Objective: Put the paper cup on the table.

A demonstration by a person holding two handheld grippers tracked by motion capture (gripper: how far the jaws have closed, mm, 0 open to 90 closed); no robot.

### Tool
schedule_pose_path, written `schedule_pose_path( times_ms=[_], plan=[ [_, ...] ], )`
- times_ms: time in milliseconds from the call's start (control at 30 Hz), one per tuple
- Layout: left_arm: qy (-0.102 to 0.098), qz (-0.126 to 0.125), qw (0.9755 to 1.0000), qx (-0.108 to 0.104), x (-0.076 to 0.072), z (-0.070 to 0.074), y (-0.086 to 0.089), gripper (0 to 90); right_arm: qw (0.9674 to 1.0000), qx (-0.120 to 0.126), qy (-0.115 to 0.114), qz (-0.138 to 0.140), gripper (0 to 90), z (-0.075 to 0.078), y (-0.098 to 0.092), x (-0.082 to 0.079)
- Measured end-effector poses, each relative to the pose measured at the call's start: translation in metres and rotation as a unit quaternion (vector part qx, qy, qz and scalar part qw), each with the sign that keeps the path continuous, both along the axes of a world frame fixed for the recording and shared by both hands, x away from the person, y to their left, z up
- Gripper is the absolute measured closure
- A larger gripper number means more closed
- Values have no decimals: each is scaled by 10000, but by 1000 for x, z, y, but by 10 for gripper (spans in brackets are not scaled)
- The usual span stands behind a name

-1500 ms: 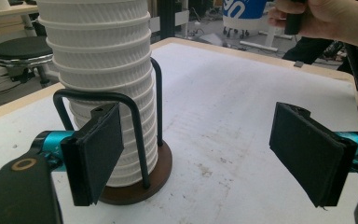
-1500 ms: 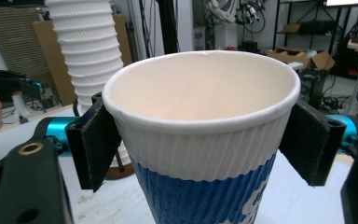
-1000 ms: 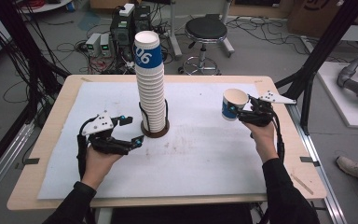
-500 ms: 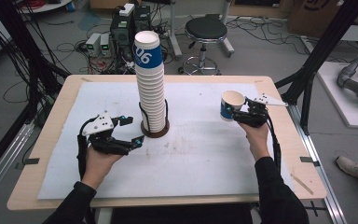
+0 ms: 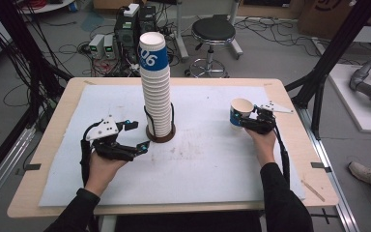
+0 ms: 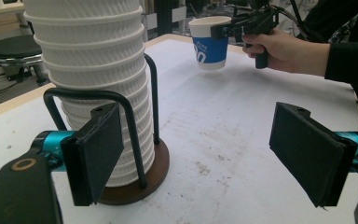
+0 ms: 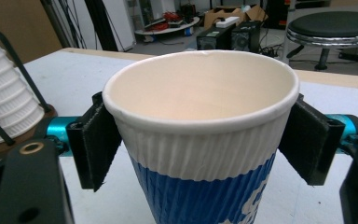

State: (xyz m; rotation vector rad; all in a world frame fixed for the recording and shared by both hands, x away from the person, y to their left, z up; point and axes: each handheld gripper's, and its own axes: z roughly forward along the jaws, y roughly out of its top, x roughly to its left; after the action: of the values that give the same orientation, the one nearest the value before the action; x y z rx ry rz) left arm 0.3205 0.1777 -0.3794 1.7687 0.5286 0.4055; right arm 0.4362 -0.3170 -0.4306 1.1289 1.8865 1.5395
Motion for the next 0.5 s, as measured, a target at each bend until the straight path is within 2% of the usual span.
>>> schedule_pose_path(
  times_ms=[267,500],
  plan=[
    [12,-17,10000,10,0,-1,-1,175,9999,-4,24,-97,210,-7,2,5],
    [25,-16,10000,32,0,-1,0,175,9998,-124,88,-149,207,-10,2,7]
  ],
)
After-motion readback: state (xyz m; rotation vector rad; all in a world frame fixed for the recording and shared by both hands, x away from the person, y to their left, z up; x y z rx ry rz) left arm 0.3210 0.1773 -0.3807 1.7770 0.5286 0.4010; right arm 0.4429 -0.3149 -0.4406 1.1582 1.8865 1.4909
